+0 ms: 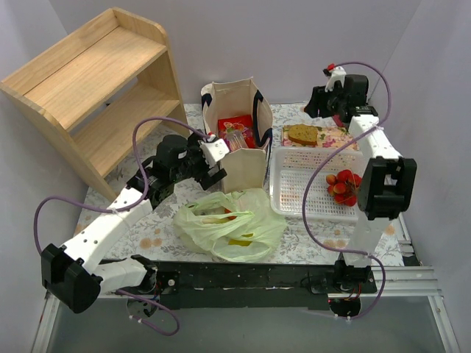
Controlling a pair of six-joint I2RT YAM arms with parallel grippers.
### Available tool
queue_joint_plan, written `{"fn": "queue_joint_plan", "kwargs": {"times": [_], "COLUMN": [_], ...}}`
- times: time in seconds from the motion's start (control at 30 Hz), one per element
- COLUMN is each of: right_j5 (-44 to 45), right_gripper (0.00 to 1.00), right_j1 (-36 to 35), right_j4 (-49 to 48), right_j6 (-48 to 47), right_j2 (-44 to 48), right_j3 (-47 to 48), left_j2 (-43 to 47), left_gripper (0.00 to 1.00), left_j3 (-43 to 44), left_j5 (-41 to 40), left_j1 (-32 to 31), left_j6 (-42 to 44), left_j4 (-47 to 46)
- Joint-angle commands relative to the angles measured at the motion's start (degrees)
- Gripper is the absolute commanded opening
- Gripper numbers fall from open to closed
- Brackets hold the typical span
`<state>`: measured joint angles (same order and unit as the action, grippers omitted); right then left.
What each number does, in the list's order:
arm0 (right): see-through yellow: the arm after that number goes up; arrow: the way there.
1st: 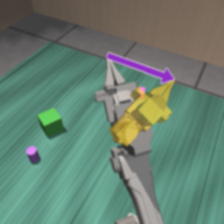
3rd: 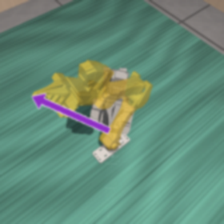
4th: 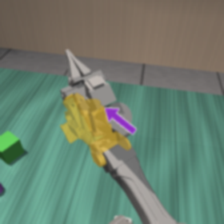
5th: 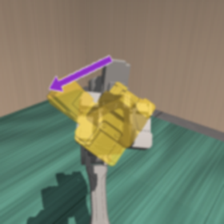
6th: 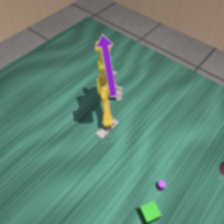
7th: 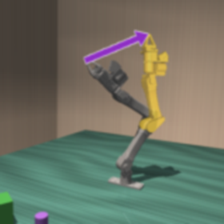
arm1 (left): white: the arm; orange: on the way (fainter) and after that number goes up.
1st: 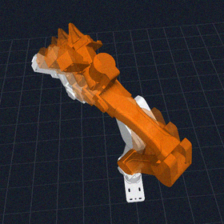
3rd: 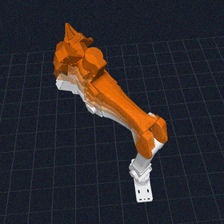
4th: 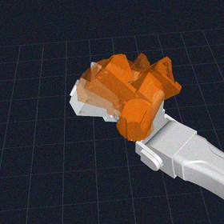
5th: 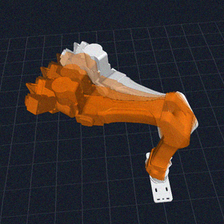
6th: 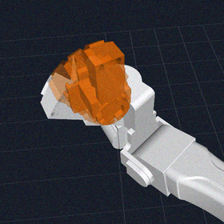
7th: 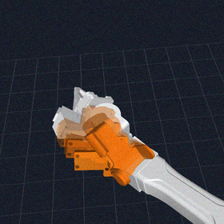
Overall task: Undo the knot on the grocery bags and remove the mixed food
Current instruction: Place the fake bread on the plate.
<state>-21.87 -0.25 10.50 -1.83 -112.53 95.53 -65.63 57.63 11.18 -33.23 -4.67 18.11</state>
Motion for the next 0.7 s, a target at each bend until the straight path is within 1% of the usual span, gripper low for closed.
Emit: {"fn": "queue_joint_plan", "kwargs": {"times": [0.0,0.03,0.07,0.1,0.17,0.2,0.27,0.3,0.37,0.4,0.43,0.47,0.5,0.53,0.57,0.6,0.63,0.67], "right_j5": [-4.0,-4.0,-3.7,-3.4,-2.8,-3.1,-3.7,-3.4,-2.1,-1.6,-1.2,-1.2,-1.2,-0.9,0.0,0.9,2.1,2.0], "right_gripper": [0.6,0.6,0.61,0.61,0.6,0.6,0.6,0.6,0.59,0.59,0.59,0.59,0.6,0.6,0.6,0.6,0.61,0.61], "right_j1": [-9.6,-11.3,-13.2,-17.1,-20.6,-24.0,-27.5,-31.3,-35.1,-38.5,-40.0,-41.0,-42.0,-42.1,-42.0,-42.0,-41.6,-41.1], "right_j4": [0.3,1.5,2.8,5.1,7.9,10.9,14.0,15.7,21.1,23.1,26.9,28.2,28.9,29.5,29.5,29.2,29.2,30.4], "right_j6": [-12.2,-14.6,-16.5,-20.3,-22.8,-24.7,-27.4,-28.7,-31.4,-31.8,-31.5,-30.7,-29.0,-27.4,-23.0,-21.2,-20.0,-20.2], "right_j2": [17.8,20.2,24.8,27.0,32.8,34.3,38.2,39.0,40.5,40.5,40.6,41.1,41.4,41.9,42.8,43.4,44.1,45.3], "right_j3": [-5.3,-6.8,-8.8,-12.2,-15.5,-18.3,-20.7,-22.1,-24.5,-24.7,-24.8,-24.9,-25.2,-25.6,-26.3,-26.6,-26.7,-25.9], "left_j2": [-0.6,-0.9,-0.9,-0.5,0.3,1.6,3.7,5.3,10.6,12.2,15.1,16.2,17.0,17.6,17.5,16.6,15.5,12.7], "left_gripper": [0.98,0.98,0.98,0.98,0.98,0.98,0.98,0.98,0.98,0.98,0.98,0.98,0.98,0.98,0.98,0.98,0.98,0.98], "left_j3": [7.1,7.8,8.6,9.8,11.2,11.6,11.8,11.3,9.9,9.6,9.3,8.7,8.2,7.5,6.8,6.4,6.3,6.1], "left_j5": [6.6,10.0,12.4,14.0,17.5,18.2,21.1,22.0,22.8,25.8,27.6,30.7,36.2,39.1,41.6,44.1,48.2,48.8], "left_j1": [2.9,4.0,6.3,7.4,8.7,8.8,8.8,8.8,8.9,8.9,8.9,8.8,8.8,8.8,8.6,8.5,8.0,5.8], "left_j6": [-8.9,-9.2,-9.4,-10.1,-11.5,-12.3,-13.6,-13.8,-13.2,-12.0,-10.0,-4.8,-2.8,-1.7,-1.1,-1.0,-1.5,-3.4], "left_j4": [8.1,11.2,12.7,14.1,18.0,19.3,23.1,24.1,26.5,27.7,31.4,33.7,35.7,37.9,38.4,38.8,38.3,36.4]}}
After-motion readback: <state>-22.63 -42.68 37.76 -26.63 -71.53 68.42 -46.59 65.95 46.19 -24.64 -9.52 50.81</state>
